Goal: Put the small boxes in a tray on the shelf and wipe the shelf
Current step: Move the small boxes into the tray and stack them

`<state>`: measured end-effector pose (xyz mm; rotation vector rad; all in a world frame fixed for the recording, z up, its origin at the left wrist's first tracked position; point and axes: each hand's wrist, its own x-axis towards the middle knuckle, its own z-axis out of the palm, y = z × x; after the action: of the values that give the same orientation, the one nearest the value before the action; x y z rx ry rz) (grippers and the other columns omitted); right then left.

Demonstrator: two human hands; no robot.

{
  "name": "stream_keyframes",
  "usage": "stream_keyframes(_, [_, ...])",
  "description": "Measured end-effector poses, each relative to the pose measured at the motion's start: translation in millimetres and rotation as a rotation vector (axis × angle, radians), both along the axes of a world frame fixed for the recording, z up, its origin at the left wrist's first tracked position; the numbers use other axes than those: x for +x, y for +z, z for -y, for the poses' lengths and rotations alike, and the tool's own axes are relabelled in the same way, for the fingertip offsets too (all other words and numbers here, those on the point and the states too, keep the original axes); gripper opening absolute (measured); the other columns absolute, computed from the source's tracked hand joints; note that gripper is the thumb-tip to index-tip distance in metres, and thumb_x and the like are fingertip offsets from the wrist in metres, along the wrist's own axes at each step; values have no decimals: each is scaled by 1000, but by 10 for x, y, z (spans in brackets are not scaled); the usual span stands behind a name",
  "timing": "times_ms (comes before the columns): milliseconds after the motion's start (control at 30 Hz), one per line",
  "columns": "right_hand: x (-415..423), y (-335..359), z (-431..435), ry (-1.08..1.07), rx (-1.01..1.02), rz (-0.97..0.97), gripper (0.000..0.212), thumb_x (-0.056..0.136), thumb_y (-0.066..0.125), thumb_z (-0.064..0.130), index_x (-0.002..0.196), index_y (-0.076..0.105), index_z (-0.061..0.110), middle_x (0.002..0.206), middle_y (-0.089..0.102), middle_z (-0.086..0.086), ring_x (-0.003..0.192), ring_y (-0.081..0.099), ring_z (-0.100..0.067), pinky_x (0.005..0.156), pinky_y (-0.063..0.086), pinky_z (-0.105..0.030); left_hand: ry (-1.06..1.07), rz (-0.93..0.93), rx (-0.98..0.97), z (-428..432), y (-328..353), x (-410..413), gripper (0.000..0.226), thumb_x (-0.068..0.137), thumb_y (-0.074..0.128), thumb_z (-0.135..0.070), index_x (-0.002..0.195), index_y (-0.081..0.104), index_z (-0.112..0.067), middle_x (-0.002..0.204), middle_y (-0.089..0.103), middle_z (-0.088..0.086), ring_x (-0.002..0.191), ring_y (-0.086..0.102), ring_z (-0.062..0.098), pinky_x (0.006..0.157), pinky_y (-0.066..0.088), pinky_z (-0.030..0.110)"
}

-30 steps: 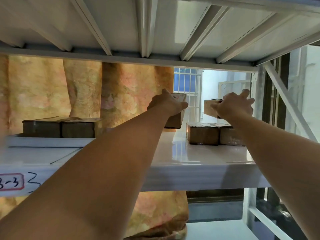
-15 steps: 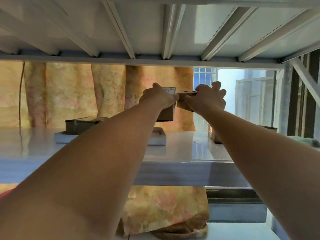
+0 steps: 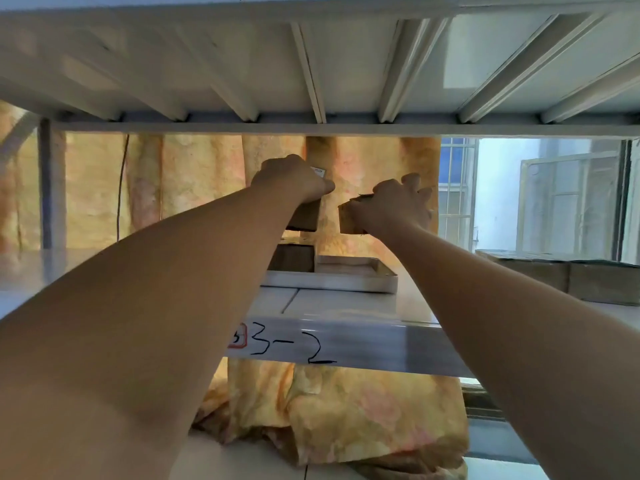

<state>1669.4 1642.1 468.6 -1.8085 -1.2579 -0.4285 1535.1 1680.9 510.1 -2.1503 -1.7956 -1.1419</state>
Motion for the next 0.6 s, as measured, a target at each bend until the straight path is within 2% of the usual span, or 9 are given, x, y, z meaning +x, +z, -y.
stream_keyframes(133, [-215, -103, -30, 23, -58, 4, 45, 79, 59, 51, 107, 60, 16, 141, 35, -11, 131, 29, -35, 95, 37, -46, 38, -22, -38, -41, -63, -213, 74, 78, 56, -62, 129, 48, -9, 125, 57, 13, 109, 56, 33, 75, 44, 33])
stream_keyframes(333, [-413, -179, -107, 17, -131, 11, 44, 80, 61, 48, 109, 58, 15, 140, 35, -11, 131, 28, -35, 95, 37, -46, 50, 13, -127, -89, -114, -426, 91, 71, 52, -75, 131, 47, -7, 130, 56, 14, 113, 55, 34, 91, 49, 37])
stream_keyframes(500, [-426, -209, -198, -20, -178, -17, 29, 82, 60, 43, 93, 52, 18, 136, 41, -13, 130, 28, -36, 95, 37, -46, 41, 71, -115, -190, -138, -587, 75, 75, 56, -63, 127, 50, -9, 125, 58, 11, 109, 56, 31, 85, 47, 33])
stream_keyframes(600, [-416, -238, -257, -42, -186, -38, 28, 83, 59, 41, 88, 46, 18, 135, 43, -13, 129, 29, -37, 95, 38, -46, 47, 86, -117, -246, -171, -645, 76, 75, 57, -63, 128, 49, -9, 126, 58, 11, 111, 56, 31, 87, 47, 33])
